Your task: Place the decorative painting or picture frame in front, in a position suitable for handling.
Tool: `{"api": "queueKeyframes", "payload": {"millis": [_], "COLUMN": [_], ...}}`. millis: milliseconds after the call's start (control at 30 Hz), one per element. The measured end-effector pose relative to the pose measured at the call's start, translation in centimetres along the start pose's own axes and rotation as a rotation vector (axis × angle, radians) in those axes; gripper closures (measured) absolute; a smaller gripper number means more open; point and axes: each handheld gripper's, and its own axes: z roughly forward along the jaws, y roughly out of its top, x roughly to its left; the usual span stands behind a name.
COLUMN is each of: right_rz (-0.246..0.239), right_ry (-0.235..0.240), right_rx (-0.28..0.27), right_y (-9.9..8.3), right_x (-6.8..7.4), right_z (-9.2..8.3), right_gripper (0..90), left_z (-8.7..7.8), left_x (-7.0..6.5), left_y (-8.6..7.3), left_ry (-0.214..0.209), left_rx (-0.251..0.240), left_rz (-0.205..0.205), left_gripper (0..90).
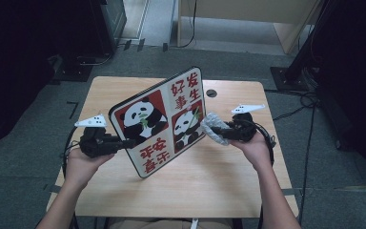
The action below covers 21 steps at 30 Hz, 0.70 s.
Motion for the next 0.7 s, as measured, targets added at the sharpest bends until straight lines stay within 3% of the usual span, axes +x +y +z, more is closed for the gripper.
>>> {"api": "queueKeyframes", "payload": {"millis": [400,533,700], "right_rz": [-0.012,-0.021,-0.062], "right_ry": [-0.017,-0.014,-0.022], "right_rx": [-0.018,-0.042,-0.050], "right_y": [2.6,4.2,6.8], "right_x": [0.9,1.2,1.8], "right_z": [-1.3,-1.9,-2.7], "right_gripper": [61.3,61.0,61.0], "left_z": [-0.5,-0.5,-0.4], "left_x": [-0.1,0.2,0.2], "left_y": [-0.3,-0.3,-0.2], "left_ry": [-0.005,-0.020,-0.002], "left_rx": [0.009,0.001,-0.004], "left_rz": [0.003,-0.013,-0.009], "left_gripper": [78.3,76.8,76.6]}}
